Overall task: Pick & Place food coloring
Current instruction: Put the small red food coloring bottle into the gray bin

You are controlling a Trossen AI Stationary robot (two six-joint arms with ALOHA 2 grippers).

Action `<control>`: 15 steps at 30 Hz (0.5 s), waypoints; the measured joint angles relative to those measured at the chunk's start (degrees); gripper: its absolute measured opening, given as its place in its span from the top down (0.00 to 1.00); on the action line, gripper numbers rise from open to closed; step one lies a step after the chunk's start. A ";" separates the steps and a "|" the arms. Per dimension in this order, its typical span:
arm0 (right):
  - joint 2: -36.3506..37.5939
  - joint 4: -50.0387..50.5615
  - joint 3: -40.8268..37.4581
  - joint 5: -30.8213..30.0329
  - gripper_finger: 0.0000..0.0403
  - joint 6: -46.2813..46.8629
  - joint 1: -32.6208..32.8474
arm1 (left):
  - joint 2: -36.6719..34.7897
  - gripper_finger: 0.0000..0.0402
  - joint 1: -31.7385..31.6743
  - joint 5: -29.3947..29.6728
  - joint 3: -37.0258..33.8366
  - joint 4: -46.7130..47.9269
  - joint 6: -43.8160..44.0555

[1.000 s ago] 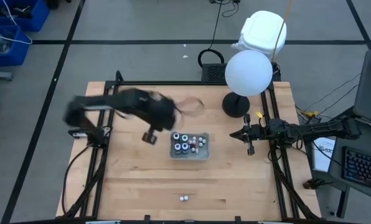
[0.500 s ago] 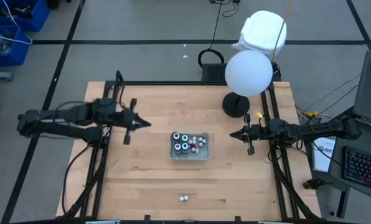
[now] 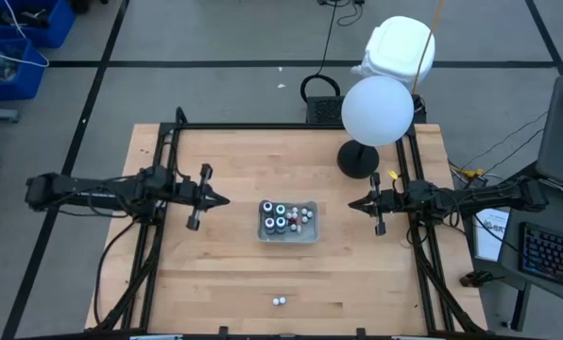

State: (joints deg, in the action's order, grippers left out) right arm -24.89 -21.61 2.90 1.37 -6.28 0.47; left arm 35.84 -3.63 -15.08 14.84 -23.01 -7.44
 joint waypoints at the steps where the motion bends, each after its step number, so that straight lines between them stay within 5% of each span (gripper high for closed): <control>1: -0.20 0.00 0.00 0.00 1.00 -0.02 0.00 | -0.01 0.99 -0.26 0.08 -0.37 0.19 -0.19; 15: -3.61 0.52 0.00 1.86 1.00 -0.94 -0.01 | 0.02 1.00 -4.46 0.14 -7.91 -1.55 -4.51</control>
State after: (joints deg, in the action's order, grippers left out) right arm -28.50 -21.08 2.90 3.22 -7.22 0.46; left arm 35.86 -8.09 -14.94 6.93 -24.56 -11.95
